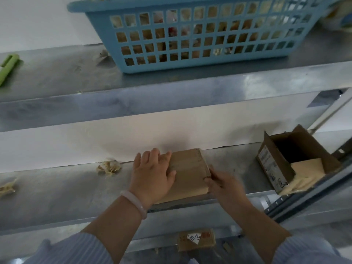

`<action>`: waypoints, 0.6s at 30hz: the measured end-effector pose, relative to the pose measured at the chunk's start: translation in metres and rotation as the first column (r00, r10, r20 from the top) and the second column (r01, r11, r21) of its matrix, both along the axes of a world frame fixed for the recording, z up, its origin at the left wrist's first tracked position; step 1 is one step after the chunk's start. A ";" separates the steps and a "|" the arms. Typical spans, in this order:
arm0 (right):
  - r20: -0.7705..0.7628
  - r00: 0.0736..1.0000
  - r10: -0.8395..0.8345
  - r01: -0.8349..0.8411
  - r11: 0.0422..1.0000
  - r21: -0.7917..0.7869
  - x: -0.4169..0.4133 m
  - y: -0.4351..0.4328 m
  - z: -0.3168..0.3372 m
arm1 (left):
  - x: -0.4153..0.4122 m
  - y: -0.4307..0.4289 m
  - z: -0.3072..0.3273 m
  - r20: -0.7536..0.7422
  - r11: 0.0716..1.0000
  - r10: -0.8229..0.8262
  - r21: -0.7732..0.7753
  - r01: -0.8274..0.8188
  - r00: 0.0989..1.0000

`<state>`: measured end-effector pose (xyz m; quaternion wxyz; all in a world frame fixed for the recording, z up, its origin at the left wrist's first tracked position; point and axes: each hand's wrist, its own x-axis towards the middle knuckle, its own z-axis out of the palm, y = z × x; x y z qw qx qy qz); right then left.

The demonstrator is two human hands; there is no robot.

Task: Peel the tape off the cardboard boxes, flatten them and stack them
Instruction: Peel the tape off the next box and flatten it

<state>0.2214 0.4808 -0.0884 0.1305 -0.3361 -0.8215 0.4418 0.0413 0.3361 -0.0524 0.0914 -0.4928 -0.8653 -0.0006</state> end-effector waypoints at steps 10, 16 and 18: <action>-0.116 0.942 -0.314 0.296 0.944 -0.148 0.008 -0.012 0.003 | 0.021 0.024 -0.027 0.071 0.972 -0.231 -0.033 0.234 0.970; -0.014 0.971 -0.240 0.238 0.968 -0.081 0.005 -0.005 -0.002 | 0.021 0.026 -0.028 0.049 0.971 -0.236 -0.023 0.238 0.970; 0.004 0.985 -0.175 0.175 0.984 -0.043 0.004 -0.003 0.000 | 0.021 0.026 -0.029 0.058 0.971 -0.237 -0.022 0.239 0.970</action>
